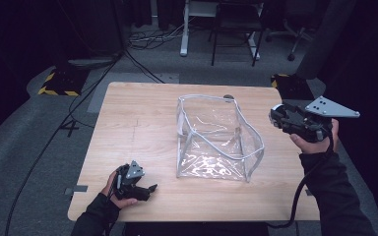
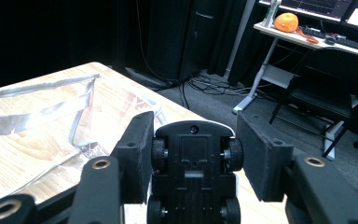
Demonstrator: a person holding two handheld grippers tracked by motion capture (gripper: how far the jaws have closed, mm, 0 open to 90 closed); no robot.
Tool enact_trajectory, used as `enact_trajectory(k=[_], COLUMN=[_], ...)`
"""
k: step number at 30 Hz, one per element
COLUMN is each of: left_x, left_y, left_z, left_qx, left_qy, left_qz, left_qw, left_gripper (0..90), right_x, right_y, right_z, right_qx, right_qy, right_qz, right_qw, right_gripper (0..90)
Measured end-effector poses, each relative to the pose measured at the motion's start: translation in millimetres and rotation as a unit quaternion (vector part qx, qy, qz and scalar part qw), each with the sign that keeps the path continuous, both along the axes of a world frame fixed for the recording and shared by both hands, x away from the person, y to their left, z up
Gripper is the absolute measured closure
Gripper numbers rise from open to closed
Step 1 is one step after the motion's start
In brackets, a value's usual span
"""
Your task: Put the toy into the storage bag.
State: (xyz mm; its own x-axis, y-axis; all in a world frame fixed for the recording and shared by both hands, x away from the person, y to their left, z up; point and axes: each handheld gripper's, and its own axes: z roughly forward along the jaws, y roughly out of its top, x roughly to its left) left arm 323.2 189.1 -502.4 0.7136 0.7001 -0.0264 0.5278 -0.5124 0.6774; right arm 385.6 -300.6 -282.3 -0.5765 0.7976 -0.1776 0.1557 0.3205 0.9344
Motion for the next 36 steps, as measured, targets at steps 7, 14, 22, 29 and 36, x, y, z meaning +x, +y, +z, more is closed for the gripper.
enact_trajectory(k=[7,14,22,29,36], left_x=[0.6,0.3,0.4,0.3,0.4], left_y=[0.3,-0.1,0.0,0.1,0.1], left_z=[0.2,0.0,0.0,0.1,0.1], left_qx=[0.004,0.000,0.001,0.002,0.002], left_qy=[-0.004,-0.003,-0.004,-0.003,-0.003], left_qz=[0.000,0.001,0.001,0.000,0.000], left_qw=[1.0000,1.0000,1.0000,1.0000,1.0000], left_gripper=[15.4,15.4,15.4,15.4,15.4], right_x=[1.9,4.8,10.4,14.2,20.9], right_y=[13.5,27.4,49.2,64.6,74.7], right_z=[6.6,11.6,9.8,6.4,3.9], right_qx=[-0.006,-0.008,-0.020,-0.025,-0.026], right_qy=[-0.003,-0.001,0.007,0.020,0.030], right_qz=[0.019,0.037,0.057,0.071,0.081], right_qw=[0.9998,0.9993,0.9982,0.9969,0.9960], right_gripper=[48.9,48.9,48.9,48.9,48.9])
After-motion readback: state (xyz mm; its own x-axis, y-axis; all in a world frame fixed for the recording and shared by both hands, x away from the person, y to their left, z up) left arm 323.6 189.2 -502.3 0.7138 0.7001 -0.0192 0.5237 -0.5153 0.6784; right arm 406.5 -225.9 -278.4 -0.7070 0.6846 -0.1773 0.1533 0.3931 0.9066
